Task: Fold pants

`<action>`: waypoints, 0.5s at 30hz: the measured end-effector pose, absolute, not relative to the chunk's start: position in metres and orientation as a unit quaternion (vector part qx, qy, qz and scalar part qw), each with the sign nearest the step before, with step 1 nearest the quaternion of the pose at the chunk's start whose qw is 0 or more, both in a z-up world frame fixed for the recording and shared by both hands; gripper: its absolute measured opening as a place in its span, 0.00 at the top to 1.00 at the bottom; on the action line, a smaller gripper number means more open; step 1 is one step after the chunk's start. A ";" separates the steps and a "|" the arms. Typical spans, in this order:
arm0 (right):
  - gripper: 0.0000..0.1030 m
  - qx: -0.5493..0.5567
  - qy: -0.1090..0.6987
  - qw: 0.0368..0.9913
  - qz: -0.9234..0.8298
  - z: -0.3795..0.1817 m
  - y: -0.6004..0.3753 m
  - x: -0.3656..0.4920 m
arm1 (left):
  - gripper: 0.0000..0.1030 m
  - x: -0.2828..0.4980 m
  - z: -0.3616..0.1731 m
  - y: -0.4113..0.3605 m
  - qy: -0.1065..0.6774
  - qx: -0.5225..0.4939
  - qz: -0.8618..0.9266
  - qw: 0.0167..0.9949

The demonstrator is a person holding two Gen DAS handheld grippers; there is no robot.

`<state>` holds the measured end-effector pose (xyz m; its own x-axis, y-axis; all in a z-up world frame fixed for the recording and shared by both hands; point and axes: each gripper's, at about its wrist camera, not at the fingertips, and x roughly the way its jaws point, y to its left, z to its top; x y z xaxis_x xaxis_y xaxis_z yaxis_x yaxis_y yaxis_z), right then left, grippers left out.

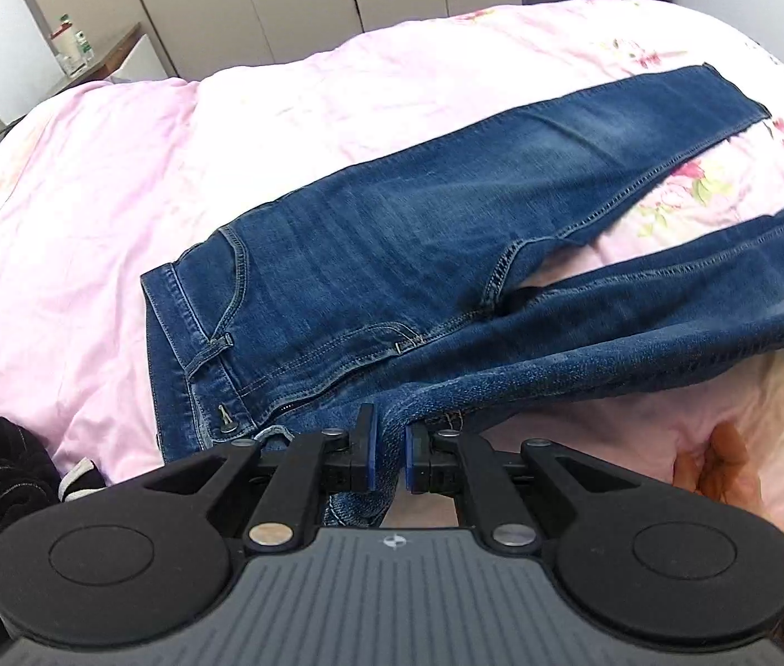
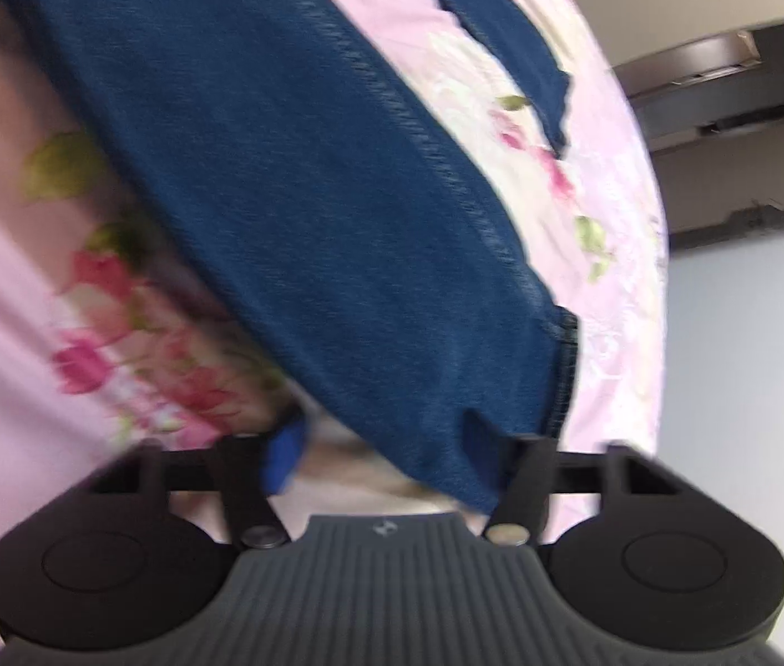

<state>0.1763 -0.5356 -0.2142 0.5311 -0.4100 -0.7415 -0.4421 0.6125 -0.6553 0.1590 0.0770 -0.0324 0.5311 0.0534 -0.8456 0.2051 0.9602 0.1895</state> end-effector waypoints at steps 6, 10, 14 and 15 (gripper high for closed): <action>1.00 -0.300 0.433 0.848 -0.058 -0.155 -0.557 0.202 | 0.91 0.157 -0.020 0.086 0.464 0.115 -0.022 0.878; 1.00 -0.295 0.378 0.873 -0.089 -0.112 -0.546 0.230 | 0.91 0.163 0.000 0.095 0.444 0.110 -0.006 0.889; 1.00 -0.312 0.354 0.877 -0.095 -0.081 -0.528 0.278 | 0.91 0.185 0.023 0.101 0.429 0.122 0.006 0.895; 1.00 -0.325 0.352 0.872 -0.095 -0.077 -0.521 0.292 | 0.91 0.194 0.028 0.101 0.426 0.130 0.010 0.895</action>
<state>0.2922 -0.5215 -0.0771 0.7341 -0.3952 -0.5522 -0.0629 0.7701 -0.6348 0.1938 0.1012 0.0282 0.6370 0.1287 -0.7600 0.0927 0.9660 0.2413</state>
